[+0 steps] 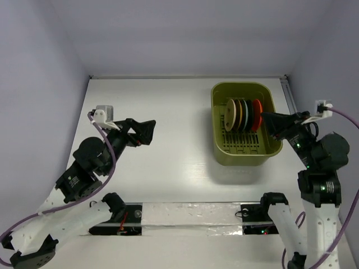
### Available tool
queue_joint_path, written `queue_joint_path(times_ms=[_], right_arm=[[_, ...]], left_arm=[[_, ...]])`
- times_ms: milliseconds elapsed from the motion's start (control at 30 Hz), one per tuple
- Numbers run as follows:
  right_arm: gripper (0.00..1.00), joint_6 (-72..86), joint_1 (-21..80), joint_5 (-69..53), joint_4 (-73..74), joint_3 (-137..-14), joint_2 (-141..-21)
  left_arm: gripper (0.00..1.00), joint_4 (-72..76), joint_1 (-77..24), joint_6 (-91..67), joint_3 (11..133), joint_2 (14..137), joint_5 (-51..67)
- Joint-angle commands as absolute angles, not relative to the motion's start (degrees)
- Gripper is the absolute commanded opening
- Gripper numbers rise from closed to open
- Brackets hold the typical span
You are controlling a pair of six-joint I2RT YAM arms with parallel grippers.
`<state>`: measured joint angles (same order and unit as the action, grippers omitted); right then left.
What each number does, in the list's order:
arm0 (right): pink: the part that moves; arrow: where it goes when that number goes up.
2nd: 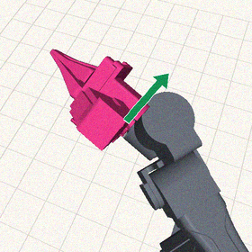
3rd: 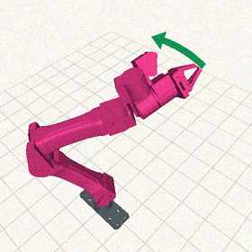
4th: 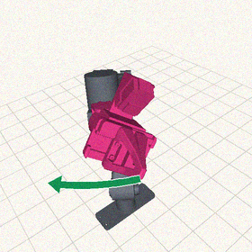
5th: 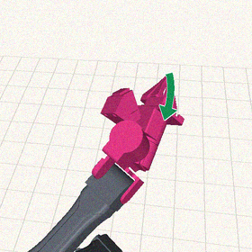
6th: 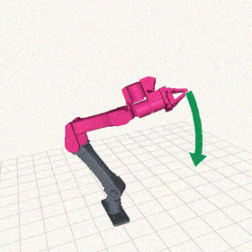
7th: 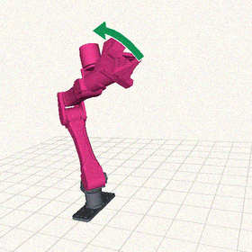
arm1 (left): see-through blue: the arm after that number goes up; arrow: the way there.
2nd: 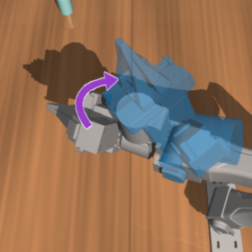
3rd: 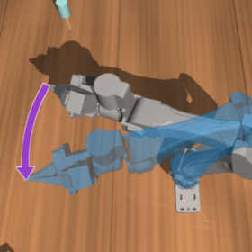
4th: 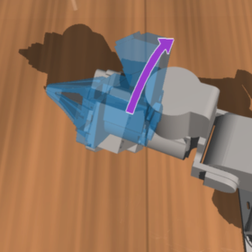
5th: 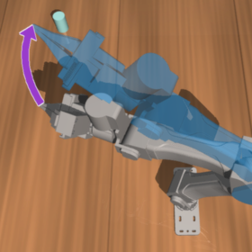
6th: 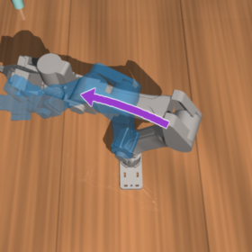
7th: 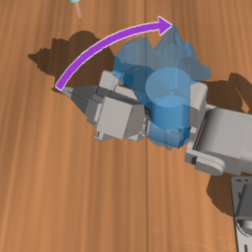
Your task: Unload the plates from the dish rack
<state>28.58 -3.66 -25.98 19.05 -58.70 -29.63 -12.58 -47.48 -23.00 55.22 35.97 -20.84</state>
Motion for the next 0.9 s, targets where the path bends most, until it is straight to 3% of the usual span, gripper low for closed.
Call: queue_joint_path(times_ms=[0, 100, 133, 200, 233, 433, 467, 600, 633, 767, 800, 867], right_arm=[[0.32, 28.3, 4.0, -23.93, 18.55, -59.94, -33.82], [0.33, 26.2, 17.59, -11.64, 19.68, -62.48, -38.48], [0.25, 25.58, 21.15, -8.03, 21.25, -65.01, -42.32], [0.0, 23.56, 26.26, 5.75, 23.63, -68.01, -46.04], [0.0, 23.12, 28.19, 11.98, 24.51, -69.77, -48.84], [0.0, 19.87, 28.21, 21.43, 30.05, -74.17, -58.26], [0.0, 19.43, 28.21, 21.97, 30.32, -75.14, -60.27], [0.01, 18.46, 28.74, 23.73, 30.94, -77.51, -65.55], [0.04, 18.37, 29.35, 23.82, 30.85, -78.04, -66.7], [0.31, 17.49, 29.88, 25.74, 31.2, -80.68, -72.5], [0.38, 17.32, 29.88, 26.71, 31.72, -81.29, -73.73], [0.4, 16.97, 29.88, 29.43, 32.78, -82.44, -76.72]], left_arm=[[0.99, -14.32, -47.11, -22.32, 53.01, 34.46, -23.72], [0.99, -13.54, -47.11, -22.06, 50.81, 33.4, -24.78], [0.99, -13.19, -47.11, -21.97, 50.45, 33.31, -25.57], [0.99, -13.27, -47.11, -21.1, 49.83, 33.49, -26.36], [0.99, -13.53, -47.11, -20.92, 49.66, 33.57, -26.98], [0.99, -12.22, -47.11, -19.25, 46.59, 34.1, -25.75], [0.87, -12.22, -47.11, -19.16, 46.32, 34.19, -25.32], [0.05, -11.78, -46.05, -19.25, 44.57, 33.66, -23.65], [0.0, -11.6, -45.53, -19.42, 44.3, 33.4, -22.95], [0.04, -12.04, -45.0, -20.04, 43.68, 33.13, -22.94], [0.17, -12.13, -45.0, -19.95, 43.59, 33.13, -22.94], [0.28, -12.22, -44.47, -19.6, 43.33, 33.31, -23.2]])
